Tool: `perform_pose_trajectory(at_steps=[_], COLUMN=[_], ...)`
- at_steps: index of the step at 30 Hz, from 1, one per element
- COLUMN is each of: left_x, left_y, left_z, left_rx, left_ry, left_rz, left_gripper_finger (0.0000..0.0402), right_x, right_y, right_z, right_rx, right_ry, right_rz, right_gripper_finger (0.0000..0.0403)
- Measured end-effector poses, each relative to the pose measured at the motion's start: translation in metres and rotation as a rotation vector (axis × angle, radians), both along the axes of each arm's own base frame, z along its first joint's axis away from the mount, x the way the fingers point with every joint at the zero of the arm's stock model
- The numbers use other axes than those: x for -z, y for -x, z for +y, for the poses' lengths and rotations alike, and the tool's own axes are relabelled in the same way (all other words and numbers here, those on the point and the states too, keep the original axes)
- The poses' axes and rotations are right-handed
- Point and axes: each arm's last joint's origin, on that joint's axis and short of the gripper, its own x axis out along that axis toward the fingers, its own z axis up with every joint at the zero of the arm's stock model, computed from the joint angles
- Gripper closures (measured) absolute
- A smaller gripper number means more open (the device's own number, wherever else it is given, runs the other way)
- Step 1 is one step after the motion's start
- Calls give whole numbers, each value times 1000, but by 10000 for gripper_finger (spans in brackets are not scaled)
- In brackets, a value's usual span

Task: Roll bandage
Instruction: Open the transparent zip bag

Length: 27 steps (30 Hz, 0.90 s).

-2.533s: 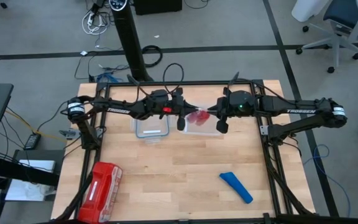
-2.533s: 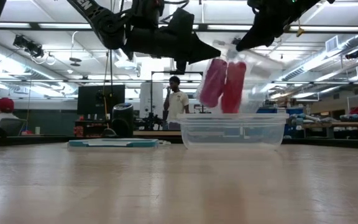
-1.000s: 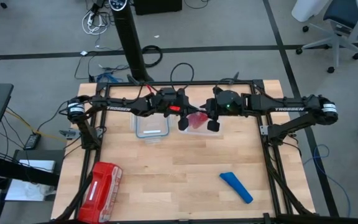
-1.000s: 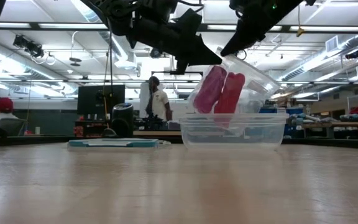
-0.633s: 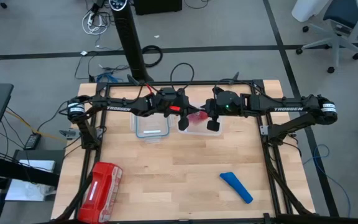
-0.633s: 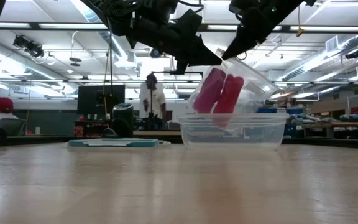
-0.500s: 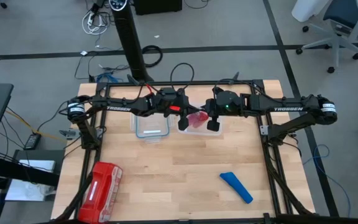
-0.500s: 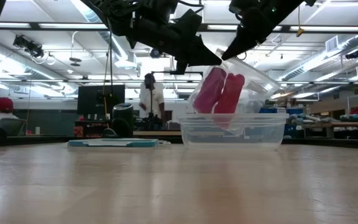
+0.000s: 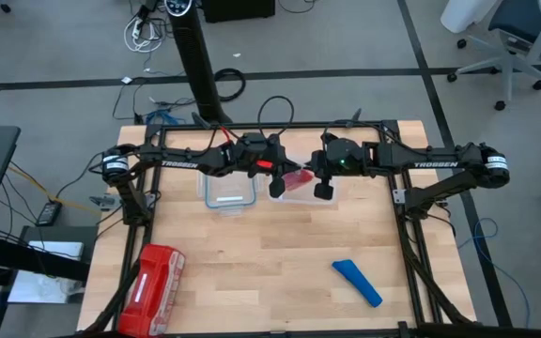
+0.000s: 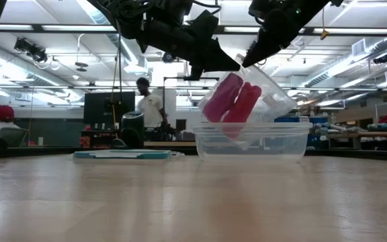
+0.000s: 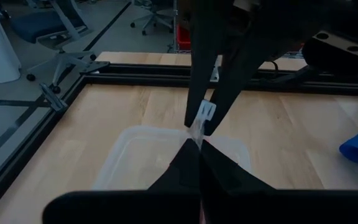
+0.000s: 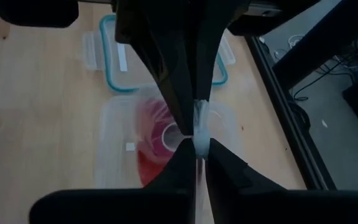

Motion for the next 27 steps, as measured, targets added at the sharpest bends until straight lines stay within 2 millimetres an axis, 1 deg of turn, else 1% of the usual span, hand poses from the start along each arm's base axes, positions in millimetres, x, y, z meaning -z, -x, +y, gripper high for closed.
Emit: perform_pose_trajectory(at_steps=[18, 20, 25, 27], left_x=[0, -2, -15, -16], left_y=[0, 1, 10, 11], left_z=[0, 0, 0, 0], left_rx=[5, 5, -16, -21], left_ry=[-2, -3, -31, -36], left_rz=[-3, -3, -6, 0], left_gripper_finger=[401, 401, 401, 401], right_x=[3, 4, 12, 12], right_y=[5, 7, 13, 14], right_z=[2, 2, 3, 3], right_rx=[25, 25, 44, 45], right_ry=[-104, -106, -125, -126], right_rz=[18, 14, 37, 25], right_gripper_finger=[387, 387, 394, 401])
